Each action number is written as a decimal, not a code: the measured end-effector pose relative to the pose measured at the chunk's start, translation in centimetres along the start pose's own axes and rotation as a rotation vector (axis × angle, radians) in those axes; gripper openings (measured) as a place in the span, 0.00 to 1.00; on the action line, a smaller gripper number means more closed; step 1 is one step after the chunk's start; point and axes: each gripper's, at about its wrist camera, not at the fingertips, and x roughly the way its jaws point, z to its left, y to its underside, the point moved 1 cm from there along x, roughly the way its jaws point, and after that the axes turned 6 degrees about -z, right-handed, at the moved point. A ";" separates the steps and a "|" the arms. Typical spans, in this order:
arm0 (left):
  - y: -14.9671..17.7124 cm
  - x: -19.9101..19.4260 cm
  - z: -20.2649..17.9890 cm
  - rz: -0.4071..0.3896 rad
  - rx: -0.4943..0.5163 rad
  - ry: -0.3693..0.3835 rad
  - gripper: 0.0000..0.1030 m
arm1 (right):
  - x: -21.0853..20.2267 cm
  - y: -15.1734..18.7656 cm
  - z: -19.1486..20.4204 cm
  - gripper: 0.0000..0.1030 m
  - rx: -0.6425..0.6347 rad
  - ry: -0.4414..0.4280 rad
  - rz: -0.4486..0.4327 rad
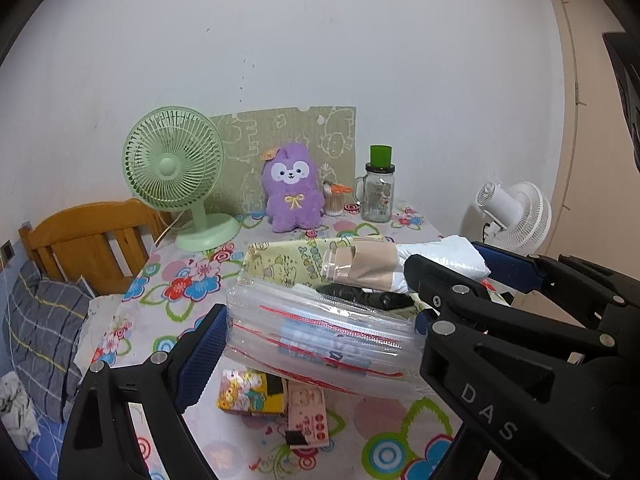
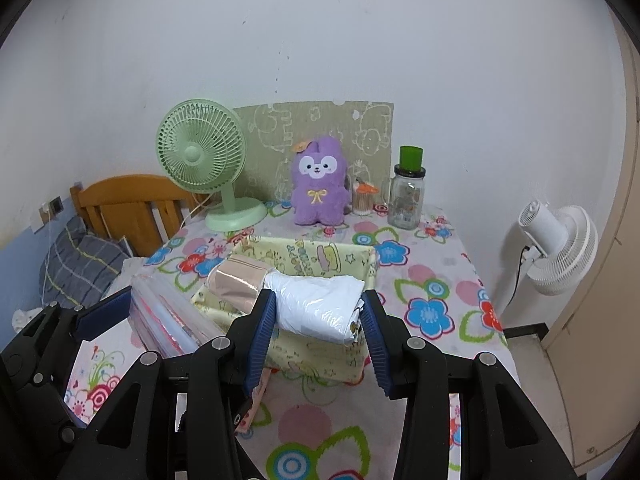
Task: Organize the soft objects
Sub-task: 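Lift the white rolled item with the right tool while the left tool carries the plastic bags over the box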
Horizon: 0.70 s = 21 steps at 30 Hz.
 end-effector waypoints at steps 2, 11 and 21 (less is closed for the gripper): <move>-0.3 0.5 0.1 0.000 -0.002 -0.002 0.91 | 0.5 -0.3 -0.1 0.45 0.000 -0.002 -0.001; -1.6 2.9 0.6 0.002 0.000 -0.004 0.91 | 3.0 -1.6 -0.7 0.45 0.006 -0.007 -0.003; -2.8 6.3 1.2 0.010 -0.004 -0.004 0.91 | 6.6 -2.8 -1.6 0.45 0.012 -0.019 0.000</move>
